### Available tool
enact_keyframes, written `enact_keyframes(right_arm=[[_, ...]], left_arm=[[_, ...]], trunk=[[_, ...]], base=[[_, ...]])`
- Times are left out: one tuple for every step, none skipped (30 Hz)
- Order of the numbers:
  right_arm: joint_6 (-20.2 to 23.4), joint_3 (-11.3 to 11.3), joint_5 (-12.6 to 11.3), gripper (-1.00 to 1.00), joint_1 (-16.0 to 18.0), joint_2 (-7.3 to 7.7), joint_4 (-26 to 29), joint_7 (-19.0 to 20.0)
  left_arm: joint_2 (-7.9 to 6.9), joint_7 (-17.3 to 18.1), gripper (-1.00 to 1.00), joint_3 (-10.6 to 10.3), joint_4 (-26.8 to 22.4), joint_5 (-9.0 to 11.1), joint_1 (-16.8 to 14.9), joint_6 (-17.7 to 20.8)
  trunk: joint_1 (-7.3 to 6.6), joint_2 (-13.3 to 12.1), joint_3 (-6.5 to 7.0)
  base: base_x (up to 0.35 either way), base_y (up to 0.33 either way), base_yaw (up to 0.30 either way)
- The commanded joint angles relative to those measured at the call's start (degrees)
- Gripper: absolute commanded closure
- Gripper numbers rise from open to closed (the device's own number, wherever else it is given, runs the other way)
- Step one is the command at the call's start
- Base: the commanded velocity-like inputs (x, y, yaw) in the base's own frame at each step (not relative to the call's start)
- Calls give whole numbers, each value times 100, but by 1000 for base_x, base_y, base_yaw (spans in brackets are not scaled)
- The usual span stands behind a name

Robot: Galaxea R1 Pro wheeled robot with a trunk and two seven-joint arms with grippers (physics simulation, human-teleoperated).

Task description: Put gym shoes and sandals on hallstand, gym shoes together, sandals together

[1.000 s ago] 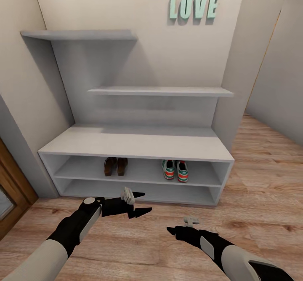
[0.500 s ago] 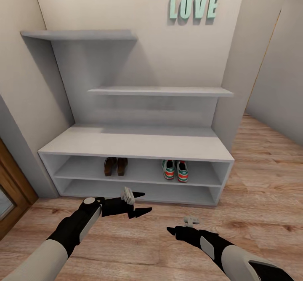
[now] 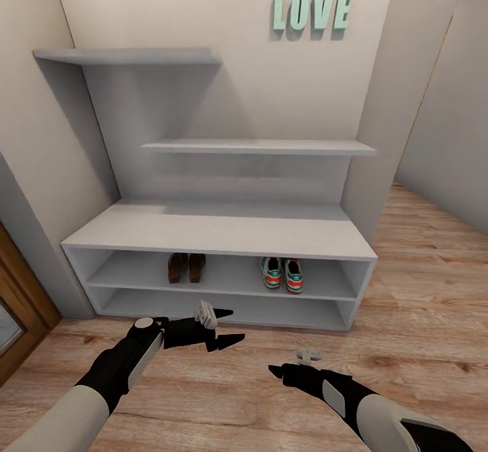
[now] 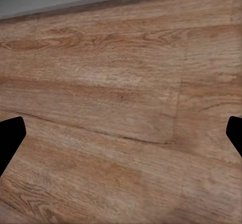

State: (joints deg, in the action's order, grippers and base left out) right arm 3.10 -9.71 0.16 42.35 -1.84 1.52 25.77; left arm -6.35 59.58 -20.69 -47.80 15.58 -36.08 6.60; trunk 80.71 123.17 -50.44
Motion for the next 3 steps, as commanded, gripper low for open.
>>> enact_keyframes(right_arm=[[33, -39, 1, -100, 1, -1, 7, 16], [33, -39, 1, -100, 1, -1, 6, 16], [33, -39, 1, -100, 1, -1, 8, 16]], left_arm=[[-7, 2, -100, -23, -1, 59, -5, 60], [-7, 2, -100, -23, -1, 59, -5, 60], [-7, 2, -100, -23, -1, 59, -5, 60]], trunk=[[-1, 2, -5], [-1, 2, -5], [-1, 2, -5]], base=[[0, 0, 0], [0, 0, 0], [0, 0, 0]])
